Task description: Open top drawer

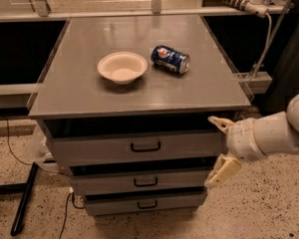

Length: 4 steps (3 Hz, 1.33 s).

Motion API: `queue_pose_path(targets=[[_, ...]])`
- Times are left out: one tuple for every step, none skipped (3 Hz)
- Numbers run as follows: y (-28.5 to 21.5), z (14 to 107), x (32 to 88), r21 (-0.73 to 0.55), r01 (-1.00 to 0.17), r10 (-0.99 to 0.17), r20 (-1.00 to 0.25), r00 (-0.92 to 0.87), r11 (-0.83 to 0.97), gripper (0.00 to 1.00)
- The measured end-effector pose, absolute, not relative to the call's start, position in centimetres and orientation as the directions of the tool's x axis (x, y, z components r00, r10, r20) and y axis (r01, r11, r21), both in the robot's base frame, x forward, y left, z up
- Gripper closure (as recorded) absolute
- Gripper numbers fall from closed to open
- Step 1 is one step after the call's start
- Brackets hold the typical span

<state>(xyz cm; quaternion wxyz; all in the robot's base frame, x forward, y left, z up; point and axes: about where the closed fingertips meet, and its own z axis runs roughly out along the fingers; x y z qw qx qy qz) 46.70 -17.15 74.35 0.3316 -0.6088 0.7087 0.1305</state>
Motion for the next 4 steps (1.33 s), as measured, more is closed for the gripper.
queue_pose_path(targets=[[-16.7,71.3,48.4,-0.245,-0.940,-0.771,-0.637,-0.028,0.236,0.00],[-16.5,69.9,50.5,-0.312,-0.921,-0.776,-0.630,0.016,0.234,0.00],[-16.0,69.6,52.7,-0.402,-0.892,-0.790,-0.606,0.089,0.208,0.00],[-15.7,68.0,54.0,-0.460,-0.875,-0.815,-0.559,0.153,0.151,0.00]])
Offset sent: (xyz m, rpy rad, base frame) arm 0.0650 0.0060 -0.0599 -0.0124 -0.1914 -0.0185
